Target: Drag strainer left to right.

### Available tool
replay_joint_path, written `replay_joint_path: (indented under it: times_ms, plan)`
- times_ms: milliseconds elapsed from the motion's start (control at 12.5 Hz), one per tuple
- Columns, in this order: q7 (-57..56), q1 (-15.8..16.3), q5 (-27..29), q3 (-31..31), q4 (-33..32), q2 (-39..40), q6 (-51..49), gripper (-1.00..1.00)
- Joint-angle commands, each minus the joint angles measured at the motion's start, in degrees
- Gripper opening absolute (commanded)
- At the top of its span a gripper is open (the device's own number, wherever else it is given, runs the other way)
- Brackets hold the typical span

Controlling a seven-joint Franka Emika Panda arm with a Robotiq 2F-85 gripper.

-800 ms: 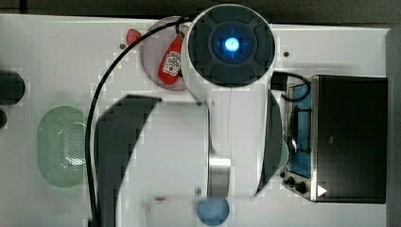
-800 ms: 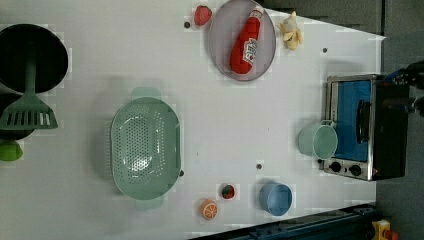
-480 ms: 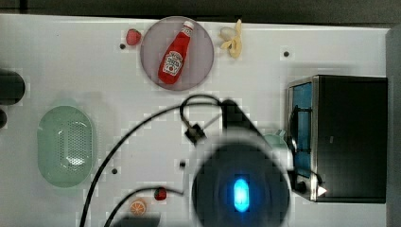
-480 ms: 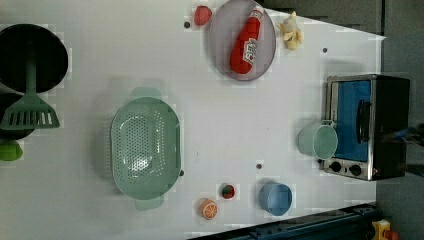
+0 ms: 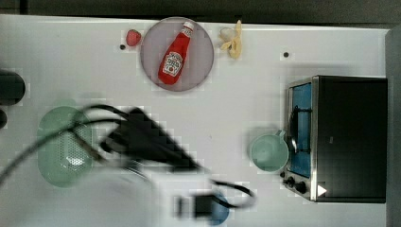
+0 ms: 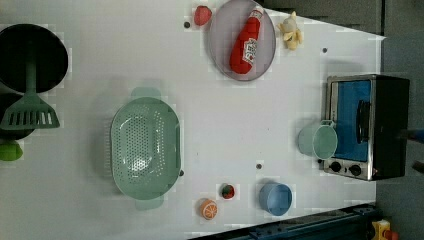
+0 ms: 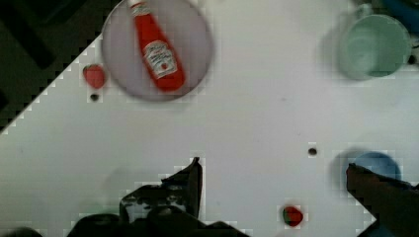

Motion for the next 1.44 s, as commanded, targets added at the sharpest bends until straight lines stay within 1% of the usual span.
replay_joint_path:
  times_ms: [80, 320, 480, 640, 880, 1040, 1280, 1440]
  plan:
    - [11.3, 2.0, 0.9, 10.9, -3.5, 9.3, -0.5, 1.00]
    - [29.2, 2.0, 0.9, 19.2, -3.7, 17.0, 7.8, 1.00]
    - [41.1, 2.1, 0.8, 22.7, -4.1, 22.6, 14.6, 1.00]
    - [52.3, 2.1, 0.6, 24.6, -4.4, 28.0, 20.0, 1.00]
    - [66.0, 2.3, -1.3, 24.9, -5.7, 35.2, 26.4, 1.00]
    - [71.0, 2.3, -2.9, 24.8, -6.5, 40.2, 31.0, 1.00]
    - [71.3, 2.4, -6.9, 24.1, -7.2, 47.0, 37.6, 1.00]
    - [71.3, 2.4, -7.7, 23.6, -7.8, 50.5, 42.3, 1.00]
